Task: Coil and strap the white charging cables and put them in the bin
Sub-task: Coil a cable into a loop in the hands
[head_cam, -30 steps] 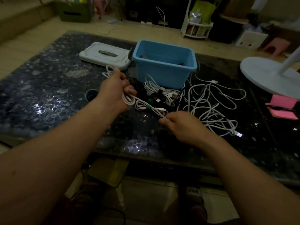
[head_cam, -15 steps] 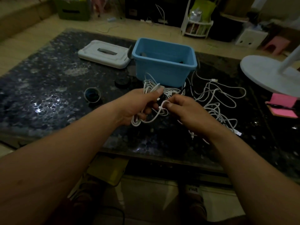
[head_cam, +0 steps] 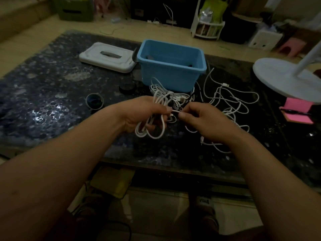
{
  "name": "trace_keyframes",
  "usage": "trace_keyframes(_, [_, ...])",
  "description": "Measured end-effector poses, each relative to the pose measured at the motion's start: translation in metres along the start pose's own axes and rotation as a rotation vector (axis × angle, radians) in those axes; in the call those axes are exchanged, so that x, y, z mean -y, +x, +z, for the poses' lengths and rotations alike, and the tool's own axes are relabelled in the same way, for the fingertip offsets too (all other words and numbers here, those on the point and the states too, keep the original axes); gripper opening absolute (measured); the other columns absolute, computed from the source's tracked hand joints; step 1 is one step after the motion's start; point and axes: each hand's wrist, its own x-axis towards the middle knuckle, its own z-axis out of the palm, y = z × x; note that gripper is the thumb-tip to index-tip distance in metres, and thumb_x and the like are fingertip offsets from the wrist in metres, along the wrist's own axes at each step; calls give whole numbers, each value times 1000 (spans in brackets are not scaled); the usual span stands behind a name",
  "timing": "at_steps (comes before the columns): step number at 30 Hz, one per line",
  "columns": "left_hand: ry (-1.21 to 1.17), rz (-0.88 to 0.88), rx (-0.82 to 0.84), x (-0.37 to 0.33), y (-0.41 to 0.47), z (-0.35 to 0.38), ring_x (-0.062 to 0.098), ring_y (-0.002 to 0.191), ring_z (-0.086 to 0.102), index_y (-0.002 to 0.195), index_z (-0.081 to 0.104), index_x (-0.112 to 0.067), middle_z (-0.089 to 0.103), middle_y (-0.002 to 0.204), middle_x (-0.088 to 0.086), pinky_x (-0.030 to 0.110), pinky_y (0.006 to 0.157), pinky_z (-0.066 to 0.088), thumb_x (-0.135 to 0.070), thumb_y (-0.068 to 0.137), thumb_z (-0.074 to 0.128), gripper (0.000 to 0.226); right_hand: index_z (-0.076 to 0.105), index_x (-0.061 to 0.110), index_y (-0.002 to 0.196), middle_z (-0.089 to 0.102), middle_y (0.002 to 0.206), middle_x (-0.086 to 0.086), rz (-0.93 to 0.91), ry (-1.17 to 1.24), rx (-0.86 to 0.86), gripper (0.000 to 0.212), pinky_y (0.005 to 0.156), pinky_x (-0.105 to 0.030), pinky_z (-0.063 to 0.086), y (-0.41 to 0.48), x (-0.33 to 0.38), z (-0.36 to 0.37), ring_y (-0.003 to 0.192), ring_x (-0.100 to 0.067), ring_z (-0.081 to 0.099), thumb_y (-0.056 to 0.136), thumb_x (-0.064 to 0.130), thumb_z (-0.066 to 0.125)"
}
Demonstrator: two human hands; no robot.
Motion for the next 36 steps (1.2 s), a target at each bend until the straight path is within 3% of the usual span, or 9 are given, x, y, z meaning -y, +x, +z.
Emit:
trace_keyframes(5, [158,-7,23,3,-5,8,12,44,51,80,55,-10,51,64,11,20,39,37,-12,105,59,26,75,31,96,72,86,13,-47,6,-99,9,70,-17,48,4,-7,8,78,2,64,102,30,69])
trace_keyframes(9, [183,-29,90,14,-5,16,28,71,64,111,63,6,61,70,9,31,59,58,-11,105,60,18,78,30,98,74,91,15,-120,11,-159,8,81,-21,51,8,-5,16,88,2,66,99,25,72])
trace_keyframes(12, [29,-7,62,15,-5,18,29,70,73,116,59,5,69,76,12,36,64,64,-7,106,56,16,78,30,100,74,91,15,-128,69,-176,8,79,-15,50,7,0,15,88,3,67,100,26,70])
trace_keyframes(17, [-72,104,-100,5,-1,16,11,43,38,111,64,-8,48,58,2,20,36,36,-12,108,53,12,69,27,93,70,84,9,-20,-47,-209,18,71,-32,50,8,-6,12,79,-7,65,106,36,60])
trace_keyframes(23, [-192,157,-291,8,5,10,11,38,25,111,56,-9,32,53,-1,19,37,18,-22,108,55,13,63,30,98,73,83,8,108,21,-234,14,77,-42,60,7,-7,11,76,-11,70,108,29,54])
trace_keyframes(26, [-131,206,-320,12,4,25,7,37,38,84,60,-14,44,48,-8,19,37,30,-31,103,65,25,64,29,97,74,82,6,63,165,-321,10,76,-43,61,5,11,26,73,-8,70,106,28,59])
trace_keyframes(28, [-131,244,-344,15,6,33,-1,48,58,92,71,-14,65,56,-10,14,50,45,-33,101,68,21,65,29,95,73,83,7,2,173,-356,10,75,-42,60,3,21,35,75,-8,69,105,28,61])
trace_keyframes(31, [-167,230,-354,19,9,34,13,89,75,113,77,-10,81,98,4,29,82,58,-41,99,69,36,65,28,94,71,83,6,-30,193,-355,9,71,-41,58,2,26,42,75,-10,68,102,27,64])
trace_keyframes(36, [-343,184,-317,16,9,40,22,83,76,118,72,-4,78,94,11,30,70,62,-36,107,58,36,64,25,91,71,85,11,-71,221,-291,11,74,-37,58,0,32,49,78,-5,68,100,29,70])
